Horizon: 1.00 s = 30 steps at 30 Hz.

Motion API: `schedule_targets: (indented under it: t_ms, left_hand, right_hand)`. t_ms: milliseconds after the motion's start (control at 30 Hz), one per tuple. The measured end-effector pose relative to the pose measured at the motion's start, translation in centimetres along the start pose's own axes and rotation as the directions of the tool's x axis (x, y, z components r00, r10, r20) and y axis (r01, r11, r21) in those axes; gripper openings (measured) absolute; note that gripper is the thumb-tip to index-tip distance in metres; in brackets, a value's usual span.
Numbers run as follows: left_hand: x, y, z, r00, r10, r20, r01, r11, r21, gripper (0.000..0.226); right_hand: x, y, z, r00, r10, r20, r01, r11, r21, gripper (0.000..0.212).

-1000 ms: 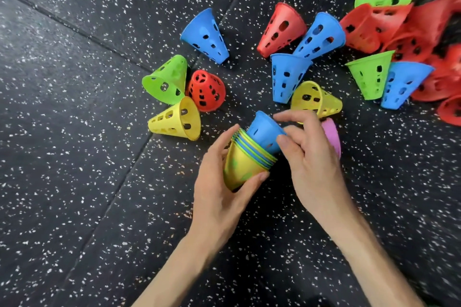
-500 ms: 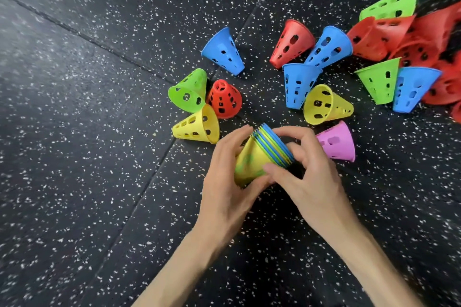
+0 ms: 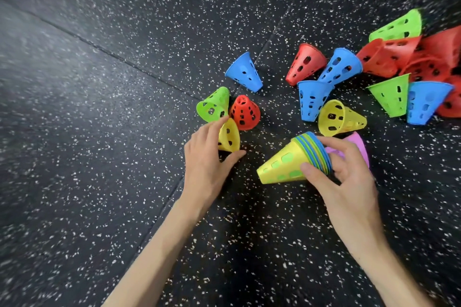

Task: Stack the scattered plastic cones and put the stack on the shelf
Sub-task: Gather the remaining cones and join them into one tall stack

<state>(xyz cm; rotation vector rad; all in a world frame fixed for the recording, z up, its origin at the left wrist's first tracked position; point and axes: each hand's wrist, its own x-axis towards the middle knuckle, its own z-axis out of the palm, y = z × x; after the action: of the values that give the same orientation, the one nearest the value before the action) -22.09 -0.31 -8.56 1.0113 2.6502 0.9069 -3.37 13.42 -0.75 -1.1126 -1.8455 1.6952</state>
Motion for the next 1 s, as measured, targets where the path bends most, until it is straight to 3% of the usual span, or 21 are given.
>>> schedule_targets:
  t_ms: [67,333,600,1000]
  left_hand:
    - [-0.2,-0.1,-0.3,0.999,0.023,0.025,-0.023,1.000,0.002,0.084]
    - [-5.4,3.2,-0.4,0.993,0.074,0.092,-0.048,0.965,-0.257,0.088]
    - [-8.5,6.0,-0.1,0.990,0.075,0.122,-0.015,0.900,-0.435,0.078]
    - [-8.7,6.6,-0.7,0.972,0.128,0.196,-0.014,0.867,-0.498,0.077]
  right_hand:
    - [-0.3,0.0,-0.2,1.000,-0.004,-0.011,0.004,1.000,0.011,0.041]
    - [-1.0,-0.2,-0.6,0.997,-0.026,-0.075,0.030,0.998,0.050,0.044]
    - [-2.4,0.8,0.0,0.985,-0.011,0.173,0.011,1.000,0.002,0.041]
    - [-2.9,0.7,-0.1,0.941,-0.033,0.336,0.045,0.999,-0.028,0.026]
